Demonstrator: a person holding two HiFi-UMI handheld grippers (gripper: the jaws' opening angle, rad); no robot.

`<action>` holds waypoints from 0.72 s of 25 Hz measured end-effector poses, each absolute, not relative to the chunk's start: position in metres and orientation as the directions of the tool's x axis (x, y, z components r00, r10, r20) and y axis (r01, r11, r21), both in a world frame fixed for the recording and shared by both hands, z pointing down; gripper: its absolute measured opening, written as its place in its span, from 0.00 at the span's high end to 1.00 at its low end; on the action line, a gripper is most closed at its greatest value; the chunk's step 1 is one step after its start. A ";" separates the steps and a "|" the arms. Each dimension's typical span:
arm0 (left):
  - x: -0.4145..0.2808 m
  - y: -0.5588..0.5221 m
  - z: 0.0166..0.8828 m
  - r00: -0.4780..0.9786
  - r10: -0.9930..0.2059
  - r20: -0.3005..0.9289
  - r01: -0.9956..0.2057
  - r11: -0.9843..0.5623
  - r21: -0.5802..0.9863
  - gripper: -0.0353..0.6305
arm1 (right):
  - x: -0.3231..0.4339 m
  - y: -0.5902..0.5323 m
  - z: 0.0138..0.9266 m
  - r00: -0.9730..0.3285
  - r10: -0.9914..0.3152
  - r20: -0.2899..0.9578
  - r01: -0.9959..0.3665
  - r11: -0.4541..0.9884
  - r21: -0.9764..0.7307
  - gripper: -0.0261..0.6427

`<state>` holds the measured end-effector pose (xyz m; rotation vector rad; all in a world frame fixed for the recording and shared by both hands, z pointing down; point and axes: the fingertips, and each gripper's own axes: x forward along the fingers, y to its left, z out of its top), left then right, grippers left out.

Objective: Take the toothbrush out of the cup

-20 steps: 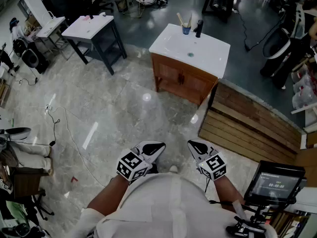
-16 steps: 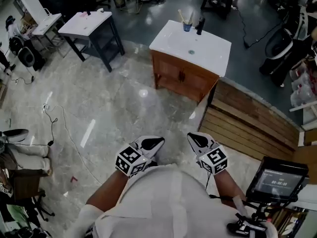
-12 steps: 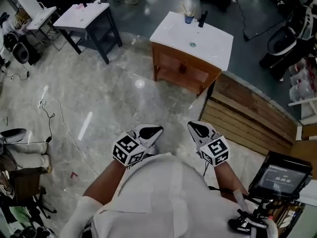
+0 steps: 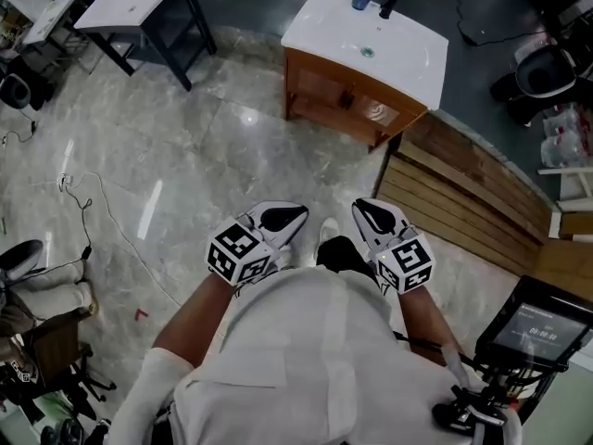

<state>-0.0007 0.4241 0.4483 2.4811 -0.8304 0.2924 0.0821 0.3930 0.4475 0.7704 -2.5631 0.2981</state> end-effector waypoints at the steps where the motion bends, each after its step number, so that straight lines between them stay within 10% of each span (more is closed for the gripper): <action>1: 0.002 0.412 0.454 0.793 -0.498 0.350 -0.607 -0.687 0.398 0.94 | 0.084 0.381 0.453 -0.743 -0.471 0.476 -0.565 0.822 -0.069 0.95; 18: 0.062 0.161 0.436 0.711 -0.586 0.389 -0.698 -0.652 0.296 0.94 | 0.147 0.123 0.453 -0.776 -0.479 0.411 -0.542 0.839 -0.045 0.91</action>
